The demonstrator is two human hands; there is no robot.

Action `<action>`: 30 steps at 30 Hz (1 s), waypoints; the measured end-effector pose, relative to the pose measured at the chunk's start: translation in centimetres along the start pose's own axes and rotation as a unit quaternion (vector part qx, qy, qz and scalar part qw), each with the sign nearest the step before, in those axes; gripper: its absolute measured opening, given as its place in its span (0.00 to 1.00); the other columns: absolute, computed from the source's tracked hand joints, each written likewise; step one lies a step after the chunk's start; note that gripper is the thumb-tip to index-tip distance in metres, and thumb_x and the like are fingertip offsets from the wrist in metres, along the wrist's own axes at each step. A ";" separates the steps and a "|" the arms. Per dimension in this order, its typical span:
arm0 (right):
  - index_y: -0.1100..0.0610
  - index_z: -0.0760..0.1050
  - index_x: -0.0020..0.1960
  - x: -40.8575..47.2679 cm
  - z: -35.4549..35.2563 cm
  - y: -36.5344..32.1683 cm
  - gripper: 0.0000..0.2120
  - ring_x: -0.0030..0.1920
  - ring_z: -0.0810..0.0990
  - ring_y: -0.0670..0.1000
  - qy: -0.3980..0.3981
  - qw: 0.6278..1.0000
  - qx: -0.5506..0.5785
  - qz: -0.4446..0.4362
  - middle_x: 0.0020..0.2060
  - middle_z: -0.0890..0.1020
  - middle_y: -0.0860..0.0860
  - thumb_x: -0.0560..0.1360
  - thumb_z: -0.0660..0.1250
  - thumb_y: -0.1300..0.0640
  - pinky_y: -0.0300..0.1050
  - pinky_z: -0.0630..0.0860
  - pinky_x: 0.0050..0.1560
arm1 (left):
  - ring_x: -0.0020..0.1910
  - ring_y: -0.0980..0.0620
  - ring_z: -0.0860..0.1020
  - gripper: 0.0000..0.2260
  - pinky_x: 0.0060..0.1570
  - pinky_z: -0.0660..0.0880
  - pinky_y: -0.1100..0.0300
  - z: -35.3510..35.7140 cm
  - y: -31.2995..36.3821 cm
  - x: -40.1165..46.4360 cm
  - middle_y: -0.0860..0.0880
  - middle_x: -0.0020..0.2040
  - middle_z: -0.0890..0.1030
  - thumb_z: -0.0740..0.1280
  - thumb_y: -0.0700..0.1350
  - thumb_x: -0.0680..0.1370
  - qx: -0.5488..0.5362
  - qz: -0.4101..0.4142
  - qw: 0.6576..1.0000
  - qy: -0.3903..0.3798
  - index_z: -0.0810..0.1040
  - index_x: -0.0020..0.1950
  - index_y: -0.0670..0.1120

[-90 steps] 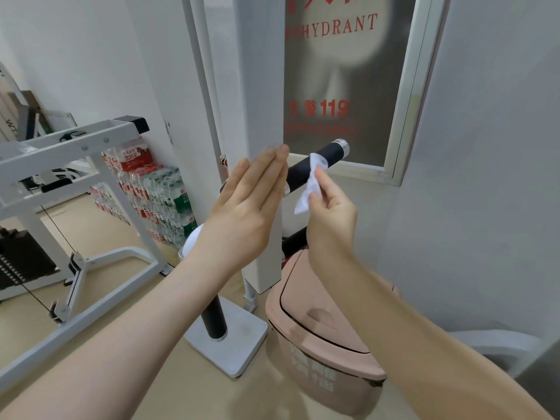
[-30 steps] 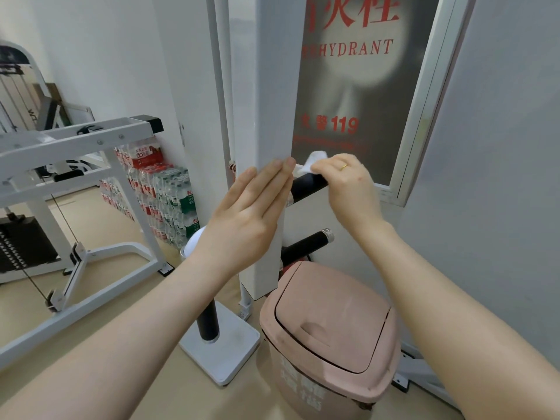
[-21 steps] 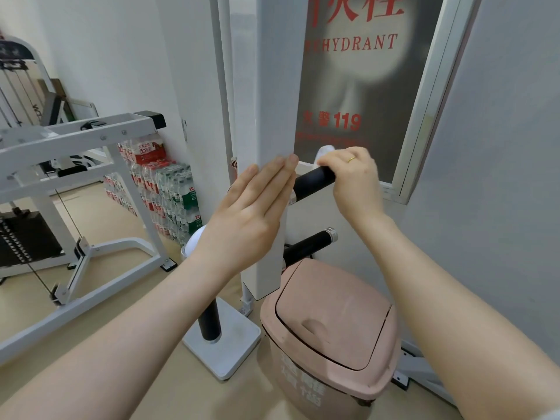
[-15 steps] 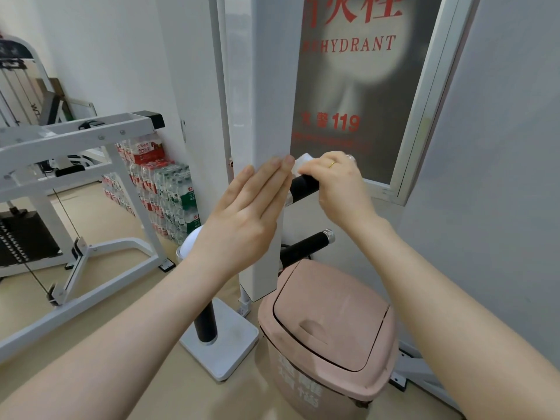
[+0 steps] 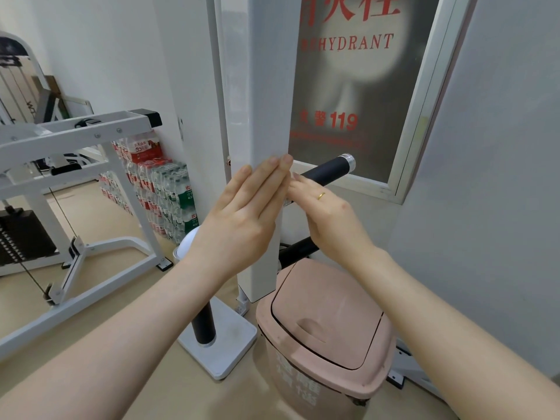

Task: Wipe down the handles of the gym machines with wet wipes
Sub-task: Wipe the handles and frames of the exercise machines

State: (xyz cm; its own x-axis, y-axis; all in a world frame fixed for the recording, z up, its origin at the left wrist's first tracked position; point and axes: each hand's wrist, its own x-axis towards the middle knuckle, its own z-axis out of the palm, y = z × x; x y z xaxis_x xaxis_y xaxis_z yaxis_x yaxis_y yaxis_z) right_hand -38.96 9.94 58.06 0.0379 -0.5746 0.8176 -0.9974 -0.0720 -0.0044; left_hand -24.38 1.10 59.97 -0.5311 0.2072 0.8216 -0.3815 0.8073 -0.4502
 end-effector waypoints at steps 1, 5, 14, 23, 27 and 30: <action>0.63 0.75 0.62 0.0 -0.1 0.3 0.30 0.64 0.74 0.56 -0.009 1.000 -0.014 -0.008 0.62 0.78 0.56 0.63 0.55 0.79 0.48 0.75 0.59 | 0.70 0.46 0.63 0.20 0.72 0.53 0.53 0.0 0.0 0.0 0.41 0.69 0.70 0.56 0.33 0.75 0.000 0.000 1.000 -0.001 0.72 0.66 0.36; 0.63 0.75 0.61 1.0 -1.0 3.8 0.34 0.61 0.76 0.59 0.013 0.995 -0.083 0.056 0.58 0.79 0.57 0.59 0.54 0.80 0.51 0.78 0.52 | 0.70 0.46 0.63 0.19 0.72 0.54 0.53 0.0 0.0 0.0 0.42 0.69 0.70 0.55 0.34 0.76 0.002 -0.001 1.000 -0.002 0.72 0.66 0.36; 0.63 0.74 0.60 1.0 0.4 1.6 0.26 0.63 0.74 0.57 0.047 0.995 -0.051 0.076 0.59 0.78 0.59 0.68 0.47 0.70 0.46 0.72 0.58 | 0.70 0.46 0.63 0.20 0.72 0.54 0.52 0.1 0.1 -0.1 0.42 0.69 0.70 0.57 0.33 0.75 0.000 -0.001 1.000 0.002 0.72 0.66 0.36; 0.57 0.78 0.50 -0.1 0.4 6.6 0.14 0.44 0.73 0.52 0.207 0.742 0.201 0.605 0.43 0.77 0.51 0.73 0.57 0.69 0.41 0.71 0.44 | 0.70 0.46 0.62 0.21 0.73 0.52 0.53 -0.2 0.1 -0.1 0.41 0.69 0.70 0.60 0.32 0.73 -0.002 0.002 1.000 -0.008 0.72 0.66 0.36; 0.64 0.71 0.51 1.1 0.7 4.8 0.15 0.42 0.78 0.53 0.241 0.502 0.588 0.586 0.44 0.77 0.56 0.74 0.51 0.76 0.46 0.75 0.54 | 0.70 0.46 0.62 0.21 0.72 0.52 0.52 -0.1 0.1 -0.1 0.41 0.69 0.70 0.60 0.32 0.73 0.001 0.002 1.000 -0.011 0.71 0.67 0.36; 0.65 0.72 0.50 1.6 0.3 4.6 0.09 0.45 0.80 0.55 0.245 0.364 0.730 0.525 0.41 0.81 0.59 0.78 0.53 0.70 0.46 0.76 0.48 | 0.70 0.46 0.62 0.21 0.72 0.52 0.52 0.0 -0.1 -0.1 0.41 0.69 0.70 0.59 0.32 0.74 0.000 0.004 1.000 -0.013 0.71 0.67 0.36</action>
State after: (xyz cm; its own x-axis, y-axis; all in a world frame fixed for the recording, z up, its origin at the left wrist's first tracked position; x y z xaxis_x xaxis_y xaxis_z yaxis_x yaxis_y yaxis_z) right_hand -43.50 8.46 59.15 -0.6881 -0.7220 -0.0722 0.6617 -0.5836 -0.4707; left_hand -24.29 0.97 59.90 -0.5544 0.1992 0.8080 -0.3771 0.8054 -0.4573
